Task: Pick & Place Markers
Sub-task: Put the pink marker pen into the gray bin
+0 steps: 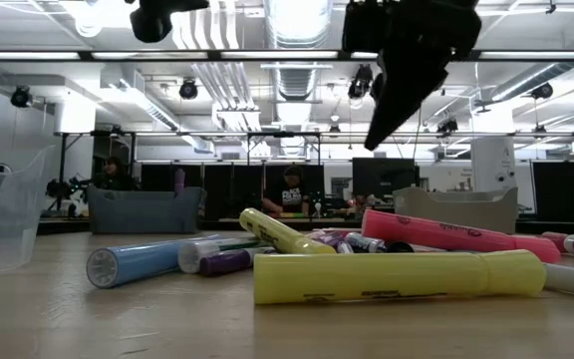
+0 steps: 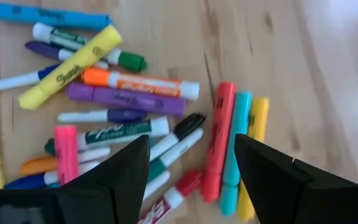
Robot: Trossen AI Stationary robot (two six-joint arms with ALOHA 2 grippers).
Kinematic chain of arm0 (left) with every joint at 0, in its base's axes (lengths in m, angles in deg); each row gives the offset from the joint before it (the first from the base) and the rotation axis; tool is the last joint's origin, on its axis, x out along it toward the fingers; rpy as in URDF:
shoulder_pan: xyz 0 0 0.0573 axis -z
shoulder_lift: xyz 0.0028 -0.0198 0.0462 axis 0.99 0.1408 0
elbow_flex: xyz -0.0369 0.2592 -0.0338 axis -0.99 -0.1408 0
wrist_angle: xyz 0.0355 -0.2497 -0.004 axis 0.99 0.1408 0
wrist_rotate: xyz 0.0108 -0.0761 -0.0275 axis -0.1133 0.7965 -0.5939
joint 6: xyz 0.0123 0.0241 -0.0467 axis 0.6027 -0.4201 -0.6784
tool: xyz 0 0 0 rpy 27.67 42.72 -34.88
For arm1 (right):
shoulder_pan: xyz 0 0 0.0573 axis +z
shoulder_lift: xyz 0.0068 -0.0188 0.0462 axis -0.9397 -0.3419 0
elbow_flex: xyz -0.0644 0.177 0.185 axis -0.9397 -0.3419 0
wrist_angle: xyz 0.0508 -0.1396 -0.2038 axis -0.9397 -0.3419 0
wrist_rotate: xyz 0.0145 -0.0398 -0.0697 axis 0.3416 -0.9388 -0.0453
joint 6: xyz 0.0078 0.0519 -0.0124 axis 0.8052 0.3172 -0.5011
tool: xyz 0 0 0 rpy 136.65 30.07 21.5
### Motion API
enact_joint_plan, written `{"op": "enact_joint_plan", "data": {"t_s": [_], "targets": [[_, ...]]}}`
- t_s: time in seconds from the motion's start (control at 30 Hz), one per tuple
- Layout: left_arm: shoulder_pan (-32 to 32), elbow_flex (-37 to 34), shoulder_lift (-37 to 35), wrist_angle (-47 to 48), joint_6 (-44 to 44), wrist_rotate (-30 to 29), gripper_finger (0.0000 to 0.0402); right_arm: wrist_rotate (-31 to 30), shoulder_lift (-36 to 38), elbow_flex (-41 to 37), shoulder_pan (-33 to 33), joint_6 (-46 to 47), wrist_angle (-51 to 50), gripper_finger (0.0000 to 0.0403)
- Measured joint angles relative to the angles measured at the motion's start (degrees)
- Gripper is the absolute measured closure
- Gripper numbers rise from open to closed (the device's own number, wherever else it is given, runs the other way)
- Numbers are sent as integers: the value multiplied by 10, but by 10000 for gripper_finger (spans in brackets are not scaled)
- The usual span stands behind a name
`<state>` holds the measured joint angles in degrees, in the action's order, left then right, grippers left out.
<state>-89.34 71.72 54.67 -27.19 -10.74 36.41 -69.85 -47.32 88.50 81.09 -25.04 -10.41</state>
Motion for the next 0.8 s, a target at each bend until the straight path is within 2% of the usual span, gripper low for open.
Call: {"op": "enact_joint_plan", "data": {"t_s": [0.17, 0.3, 0.57, 0.8], "targets": [[29, -39, 3, -86, 12, -1, 289, 0, 0, 0, 10, 102, -44, 175], [43, -62, 3, -143, 34, -1, 289, 4, 0, 0, 21, 225, -86, 179], [46, -91, 9, -206, 101, -1, 289, 37, 0, 0, 59, 432, -145, 180], [46, -96, 31, -234, 118, -1, 289, 54, 0, 0, 96, 559, -173, 179]]}}
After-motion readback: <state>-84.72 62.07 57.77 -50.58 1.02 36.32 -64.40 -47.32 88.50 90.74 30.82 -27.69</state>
